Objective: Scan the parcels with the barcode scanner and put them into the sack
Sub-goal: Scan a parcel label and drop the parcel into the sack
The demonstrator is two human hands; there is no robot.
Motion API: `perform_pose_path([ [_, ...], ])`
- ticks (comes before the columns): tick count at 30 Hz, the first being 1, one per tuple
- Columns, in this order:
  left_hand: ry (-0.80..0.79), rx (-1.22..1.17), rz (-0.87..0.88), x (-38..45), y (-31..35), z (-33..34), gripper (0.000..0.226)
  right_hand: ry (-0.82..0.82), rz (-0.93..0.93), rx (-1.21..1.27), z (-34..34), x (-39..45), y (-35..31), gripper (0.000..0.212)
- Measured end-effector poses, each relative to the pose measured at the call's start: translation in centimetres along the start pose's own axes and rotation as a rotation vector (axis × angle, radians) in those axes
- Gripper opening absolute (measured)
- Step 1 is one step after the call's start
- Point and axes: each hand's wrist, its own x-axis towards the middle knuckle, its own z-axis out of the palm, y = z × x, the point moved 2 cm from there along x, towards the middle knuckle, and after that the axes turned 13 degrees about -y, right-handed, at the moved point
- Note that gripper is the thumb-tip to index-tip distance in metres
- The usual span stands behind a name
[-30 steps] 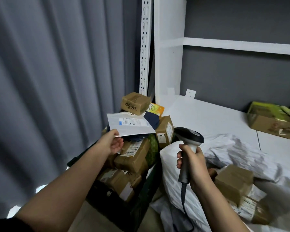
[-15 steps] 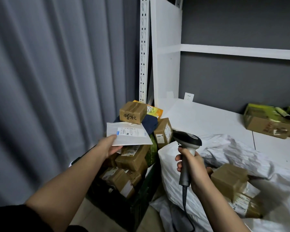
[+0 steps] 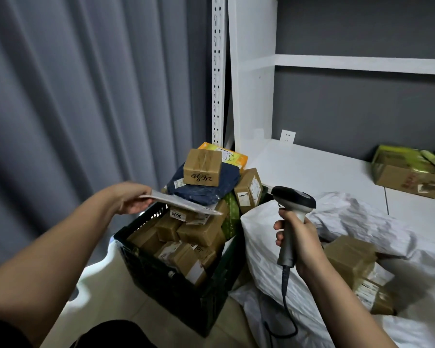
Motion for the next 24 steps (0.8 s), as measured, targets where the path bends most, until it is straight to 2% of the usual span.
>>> perform_pose_path([
  [4,-0.085,-0.028,0.131,-2.4,-2.5,3.3,0.014,-0.016,0.004,0.021,0.0,-0.3,0.3,0.003],
  [9,-0.181,-0.075,0.286,-4.3,-4.8,10.8,0.023,-0.006,-0.079,0.041,0.5,-0.9,0.7,0.029],
  [13,-0.195,-0.087,0.318,-4.5,-4.8,14.3,0.024,0.015,-0.121,0.009,-0.7,-1.1,-0.3,0.053],
  [16,-0.309,-0.148,0.327,-4.5,-4.7,15.8,0.022,0.115,-0.112,-0.132,-2.5,-1.4,-1.4,0.046],
  [18,-0.409,-0.175,0.320,-4.5,-4.7,16.3,0.021,0.107,-0.105,-0.186,-3.1,-1.9,-2.2,0.045],
  [20,-0.455,-0.077,0.326,-4.1,-4.6,16.3,0.024,0.091,-0.118,-0.230,-3.8,-2.3,-2.9,0.037],
  [22,-0.415,0.013,0.362,-3.9,-4.3,16.2,0.023,0.138,-0.159,-0.279,-4.3,-2.9,-3.6,0.026],
  [24,-0.307,-0.020,0.424,-3.5,-4.1,16.0,0.018,0.204,-0.227,-0.259,-4.8,-3.6,-4.0,0.019],
])
